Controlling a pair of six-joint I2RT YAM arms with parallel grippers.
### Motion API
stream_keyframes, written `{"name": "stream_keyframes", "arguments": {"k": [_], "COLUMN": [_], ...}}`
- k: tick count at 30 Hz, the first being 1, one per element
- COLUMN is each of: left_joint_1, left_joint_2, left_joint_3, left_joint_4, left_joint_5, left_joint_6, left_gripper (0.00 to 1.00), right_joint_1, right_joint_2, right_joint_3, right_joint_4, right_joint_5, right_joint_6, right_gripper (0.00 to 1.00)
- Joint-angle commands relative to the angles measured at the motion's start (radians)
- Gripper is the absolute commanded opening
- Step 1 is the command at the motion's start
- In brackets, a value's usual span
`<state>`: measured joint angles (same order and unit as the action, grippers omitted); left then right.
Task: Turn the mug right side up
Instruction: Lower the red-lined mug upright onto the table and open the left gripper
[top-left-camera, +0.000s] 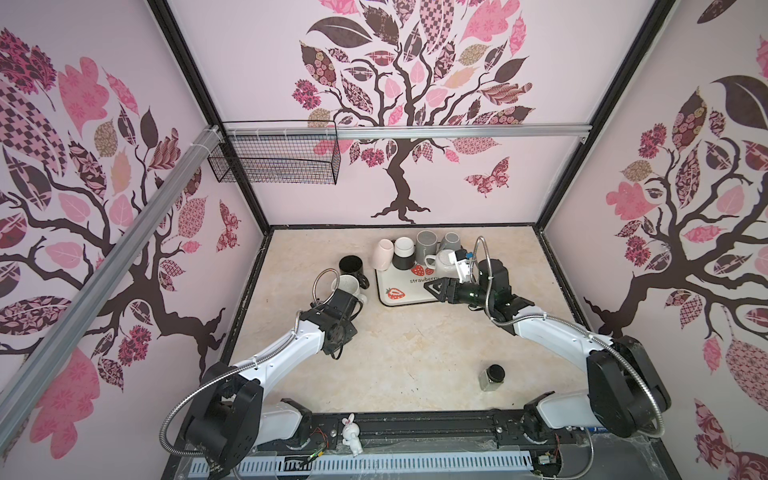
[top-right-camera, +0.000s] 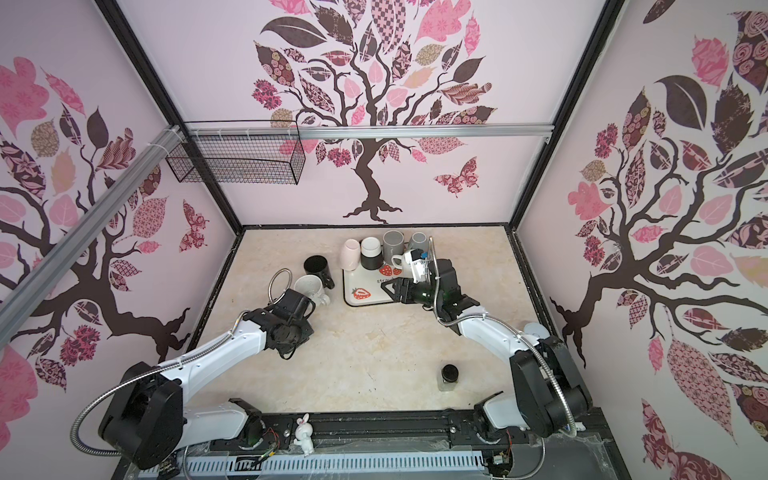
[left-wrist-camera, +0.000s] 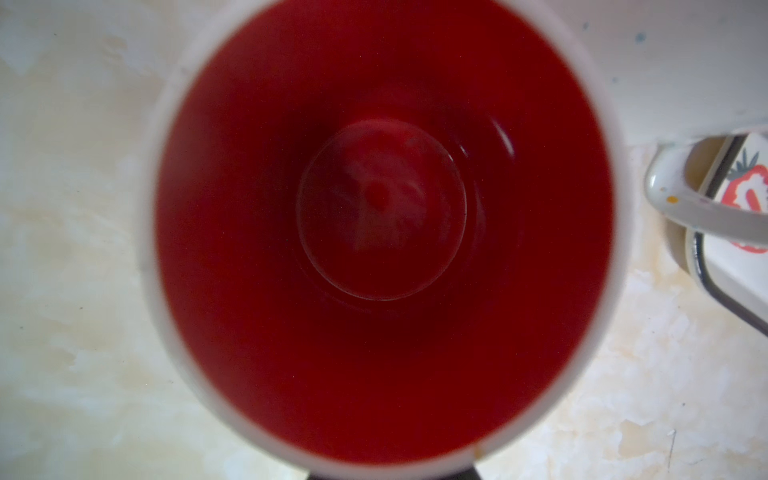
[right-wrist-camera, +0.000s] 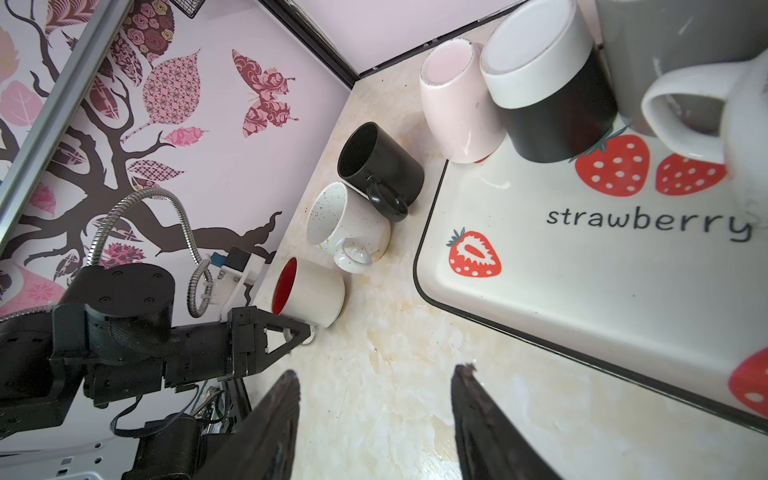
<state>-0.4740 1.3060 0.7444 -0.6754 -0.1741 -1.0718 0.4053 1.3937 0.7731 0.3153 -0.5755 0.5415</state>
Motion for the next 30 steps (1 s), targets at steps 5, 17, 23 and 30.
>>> {"name": "stream_keyframes", "arguments": {"k": [5, 17, 23, 30], "left_joint_1": [-0.005, -0.043, -0.065, -0.070], "left_joint_2": [0.032, 0.075, 0.056, 0.041], "left_joint_3": [0.073, 0.101, 0.104, 0.106], "left_joint_4": [0.101, 0.156, 0.176, 0.222], "left_joint_5": [-0.007, 0.027, 0.028, 0.049], "left_joint_6": [-0.050, -0.079, -0.093, -0.067], "left_gripper": [0.06, 0.34, 0.38, 0.38], "right_joint_1": [-0.008, -0.008, -0.008, -0.008], "right_joint_2": [-0.007, -0.002, -0.004, -0.001], "right_joint_3": [-0.004, -0.011, -0.020, -0.021], "right_joint_4": [0.053, 0.051, 0.048, 0.045], "right_joint_5": [0.001, -0.002, 0.001, 0.007], "right_joint_6": [0.017, 0.034, 0.036, 0.043], "right_gripper": [0.60, 0.60, 0.60, 0.60]}}
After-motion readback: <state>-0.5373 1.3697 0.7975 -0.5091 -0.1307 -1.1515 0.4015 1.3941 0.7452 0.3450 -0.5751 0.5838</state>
